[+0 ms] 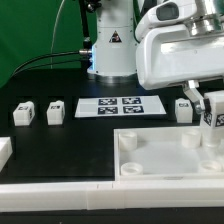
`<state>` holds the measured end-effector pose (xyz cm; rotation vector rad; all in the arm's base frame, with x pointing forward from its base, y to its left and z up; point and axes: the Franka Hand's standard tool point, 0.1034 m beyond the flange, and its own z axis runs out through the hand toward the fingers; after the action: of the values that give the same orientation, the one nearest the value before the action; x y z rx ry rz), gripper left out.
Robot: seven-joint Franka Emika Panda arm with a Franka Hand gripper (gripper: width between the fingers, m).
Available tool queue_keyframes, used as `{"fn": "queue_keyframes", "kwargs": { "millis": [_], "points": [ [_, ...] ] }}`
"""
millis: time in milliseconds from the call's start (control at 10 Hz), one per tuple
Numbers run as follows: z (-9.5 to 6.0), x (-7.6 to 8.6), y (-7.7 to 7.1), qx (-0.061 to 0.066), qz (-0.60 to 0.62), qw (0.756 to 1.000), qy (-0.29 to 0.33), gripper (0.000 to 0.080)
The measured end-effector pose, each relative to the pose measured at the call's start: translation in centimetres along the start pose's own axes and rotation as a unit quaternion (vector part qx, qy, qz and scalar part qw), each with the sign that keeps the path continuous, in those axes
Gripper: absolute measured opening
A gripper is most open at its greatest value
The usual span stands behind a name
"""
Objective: Assemble one leg
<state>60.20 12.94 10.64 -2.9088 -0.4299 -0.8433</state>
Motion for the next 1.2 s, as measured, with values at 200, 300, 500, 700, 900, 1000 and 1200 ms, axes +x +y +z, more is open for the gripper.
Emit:
{"fn": "queue_keyframes", "kwargs": {
  "millis": [200,300,500,700,900,1000,1200],
  "points": [
    [0.5,0.8,0.2,0.000,-0.005,1.000,0.004,0.0294],
    [0.5,1.3,0.3,0.000,-0.007,1.000,0.005,0.0294],
    [0.8,1.4,0.9,-0.003,-0.016,1.000,0.005,0.0294],
    [1.0,1.3,0.9,-0.003,-0.020,1.000,0.004,0.0294],
    [1.0,1.2,0.9,-0.003,-0.020,1.000,0.003,0.0294],
    [1.0,1.2,1.0,-0.003,-0.022,1.000,0.003,0.0294],
    [1.4,0.9,1.5,-0.005,-0.031,1.000,0.000,0.0294]
  ]
}}
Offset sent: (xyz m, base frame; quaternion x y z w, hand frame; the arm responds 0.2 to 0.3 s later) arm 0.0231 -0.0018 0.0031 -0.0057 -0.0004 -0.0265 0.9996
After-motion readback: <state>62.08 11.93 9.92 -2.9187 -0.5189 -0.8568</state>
